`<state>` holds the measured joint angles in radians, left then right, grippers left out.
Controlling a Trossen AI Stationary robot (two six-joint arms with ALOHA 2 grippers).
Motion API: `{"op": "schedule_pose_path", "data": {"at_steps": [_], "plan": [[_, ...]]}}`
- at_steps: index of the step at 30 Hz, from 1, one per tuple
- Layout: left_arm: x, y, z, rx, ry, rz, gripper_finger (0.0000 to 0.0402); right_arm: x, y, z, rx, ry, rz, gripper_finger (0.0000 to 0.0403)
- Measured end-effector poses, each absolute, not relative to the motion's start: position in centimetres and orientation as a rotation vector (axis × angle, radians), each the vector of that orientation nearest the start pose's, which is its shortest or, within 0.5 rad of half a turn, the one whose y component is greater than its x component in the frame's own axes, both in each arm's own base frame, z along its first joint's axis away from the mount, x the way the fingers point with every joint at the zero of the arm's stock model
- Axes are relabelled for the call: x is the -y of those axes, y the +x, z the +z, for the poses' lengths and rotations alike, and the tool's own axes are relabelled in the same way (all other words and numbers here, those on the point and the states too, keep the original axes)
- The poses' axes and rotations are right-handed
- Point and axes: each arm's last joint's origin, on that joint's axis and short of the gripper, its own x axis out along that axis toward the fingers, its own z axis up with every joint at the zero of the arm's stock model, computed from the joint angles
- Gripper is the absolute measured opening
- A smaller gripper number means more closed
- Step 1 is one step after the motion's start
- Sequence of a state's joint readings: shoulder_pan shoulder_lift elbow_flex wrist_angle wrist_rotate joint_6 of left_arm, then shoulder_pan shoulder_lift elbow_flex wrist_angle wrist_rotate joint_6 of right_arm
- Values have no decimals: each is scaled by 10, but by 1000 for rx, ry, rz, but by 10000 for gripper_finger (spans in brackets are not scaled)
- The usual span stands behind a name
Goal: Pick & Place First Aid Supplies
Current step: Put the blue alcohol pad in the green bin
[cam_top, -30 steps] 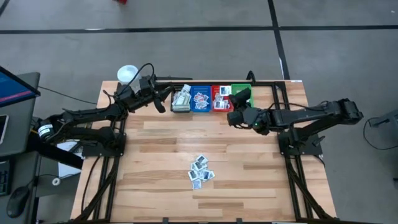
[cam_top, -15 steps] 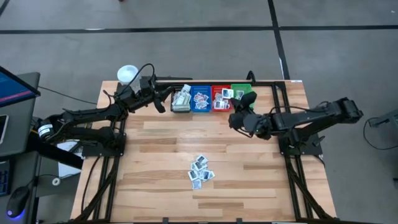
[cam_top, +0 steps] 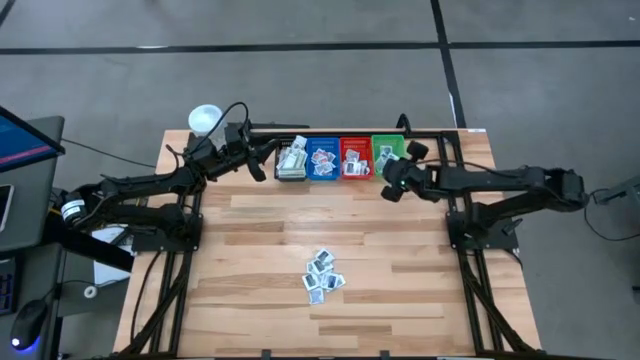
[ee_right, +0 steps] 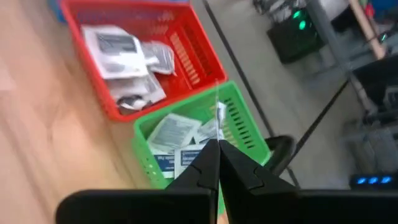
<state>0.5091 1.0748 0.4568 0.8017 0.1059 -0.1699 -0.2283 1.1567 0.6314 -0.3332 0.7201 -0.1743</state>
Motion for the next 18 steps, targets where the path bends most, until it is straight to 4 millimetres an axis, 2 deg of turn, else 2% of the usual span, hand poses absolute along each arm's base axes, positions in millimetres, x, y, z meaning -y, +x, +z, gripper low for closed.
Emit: {"op": "schedule_pose_path", "data": {"at_steps": [7, 11, 18], "plan": [[-106, 197, 260, 210, -111, 386, 122, 100, 200, 187, -992, -238, -959, 0], [-105, 198, 260, 209, -112, 377, 122, 115, 200, 183, -912, -98, -1076, 6], [-100, 200, 260, 207, -114, 353, 122, 117, 203, 181, -866, 42, -982, 76]]}}
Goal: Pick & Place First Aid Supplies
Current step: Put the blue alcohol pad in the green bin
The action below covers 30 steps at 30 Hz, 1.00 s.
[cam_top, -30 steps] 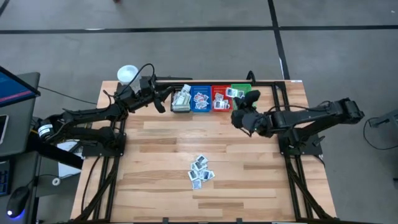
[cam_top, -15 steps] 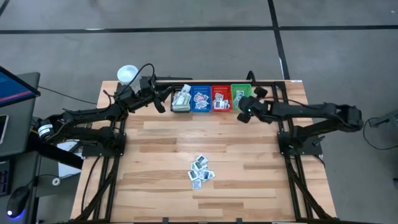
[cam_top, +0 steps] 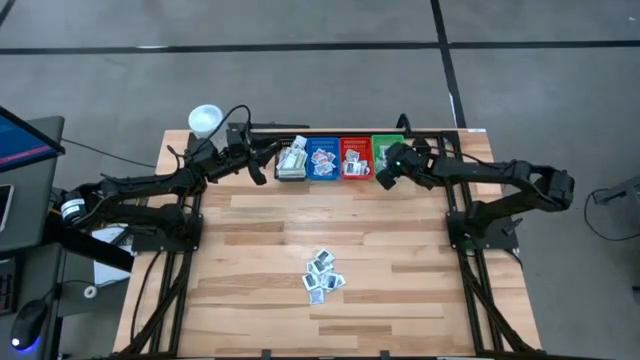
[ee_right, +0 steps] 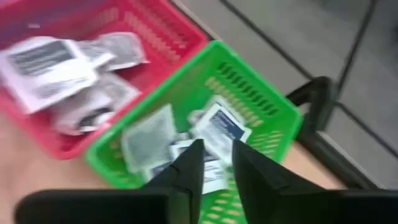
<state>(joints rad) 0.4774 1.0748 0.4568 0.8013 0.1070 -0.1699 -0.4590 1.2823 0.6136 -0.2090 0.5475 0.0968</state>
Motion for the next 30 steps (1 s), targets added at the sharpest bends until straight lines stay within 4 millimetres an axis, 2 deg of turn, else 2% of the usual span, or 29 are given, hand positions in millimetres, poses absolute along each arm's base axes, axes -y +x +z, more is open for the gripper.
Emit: {"op": "schedule_pose_path", "data": {"at_steps": [5, 11, 20, 30], "plan": [[-100, 200, 260, 207, -115, 355, 122, 106, 207, 184, -827, 80, -910, 115], [-99, 201, 256, 160, -124, 294, 122, 76, 216, 199, -721, 60, -788, 122], [-95, 203, 250, 88, -171, 170, 122, 16, 234, 216, -564, 117, -340, 121], [-86, 206, 247, 47, -206, 31, 122, -50, 256, 193, -561, -64, -52, 120]]}}
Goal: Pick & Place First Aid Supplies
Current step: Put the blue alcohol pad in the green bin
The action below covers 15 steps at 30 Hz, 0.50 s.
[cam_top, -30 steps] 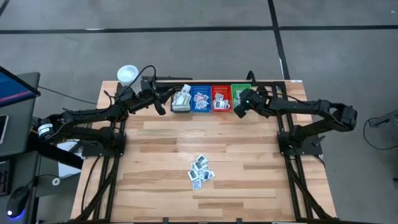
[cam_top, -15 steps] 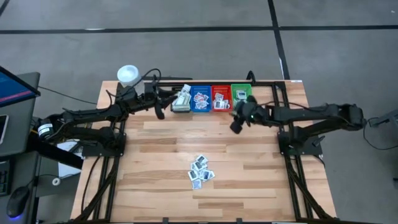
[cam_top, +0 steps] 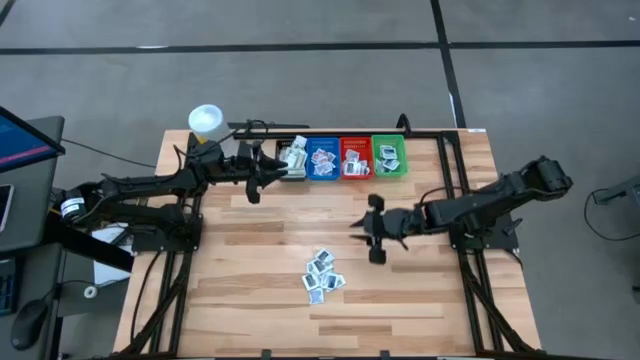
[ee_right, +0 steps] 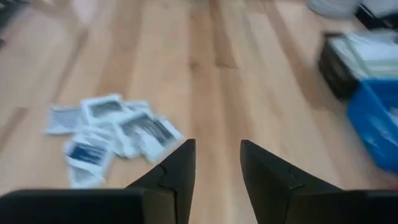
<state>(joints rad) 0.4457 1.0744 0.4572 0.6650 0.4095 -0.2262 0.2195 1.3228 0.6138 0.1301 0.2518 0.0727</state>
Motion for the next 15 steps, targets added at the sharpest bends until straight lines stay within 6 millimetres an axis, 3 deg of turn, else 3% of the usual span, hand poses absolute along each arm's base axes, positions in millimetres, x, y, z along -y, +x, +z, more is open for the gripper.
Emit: {"op": "schedule_pose_path", "data": {"at_steps": [8, 15], "plan": [[-78, 209, 241, -20, -167, -62, 122, -83, 281, 184, -514, -79, 37, 118], [-67, 212, 237, -53, 12, -132, 122, -105, 313, 172, -579, -105, 89, 118]]}}
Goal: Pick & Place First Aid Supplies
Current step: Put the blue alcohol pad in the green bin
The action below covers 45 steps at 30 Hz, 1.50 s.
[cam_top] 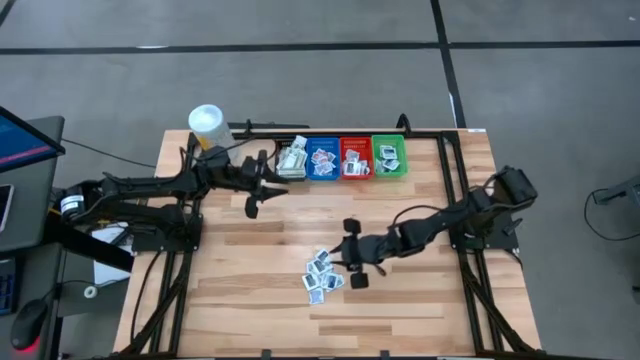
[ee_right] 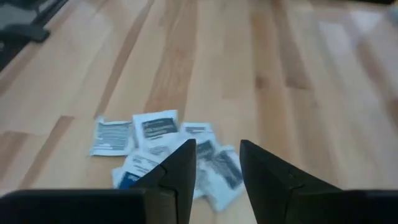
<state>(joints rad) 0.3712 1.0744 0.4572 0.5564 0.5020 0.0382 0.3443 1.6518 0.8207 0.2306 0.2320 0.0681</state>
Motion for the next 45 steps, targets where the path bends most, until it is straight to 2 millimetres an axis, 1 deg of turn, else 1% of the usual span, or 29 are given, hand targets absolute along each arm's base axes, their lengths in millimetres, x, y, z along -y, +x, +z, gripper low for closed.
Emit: {"op": "schedule_pose_path", "data": {"at_steps": [5, 8, 11, 15, 19, 26, 32, 41, 45], "plan": [[-60, 214, 236, -64, 39, -171, 122, -122, 326, 169, -701, -152, 120, 118], [-54, 215, 233, -89, 26, -196, 122, -133, 332, 171, -728, -207, 177, 118], [-49, 216, 231, -113, -2, -219, 122, -144, 334, 172, -748, -241, 271, 118], [-44, 217, 230, -118, -13, -240, 122, -151, 333, 171, -758, -224, 369, 118], [-42, 218, 230, -120, -24, -252, 122, -151, 330, 168, -793, -244, 389, 118], [-41, 218, 230, -121, -30, -256, 122, -151, 330, 168, -793, -269, 419, 117], [-41, 218, 230, -121, -30, -251, 122, -151, 330, 168, -793, -296, 427, 104], [-41, 218, 230, -121, -29, -228, 122, -146, 333, 168, -783, -288, 410, 84], [-42, 218, 230, -121, -27, -225, 122, -143, 339, 172, -737, -216, 376, 85]]}}
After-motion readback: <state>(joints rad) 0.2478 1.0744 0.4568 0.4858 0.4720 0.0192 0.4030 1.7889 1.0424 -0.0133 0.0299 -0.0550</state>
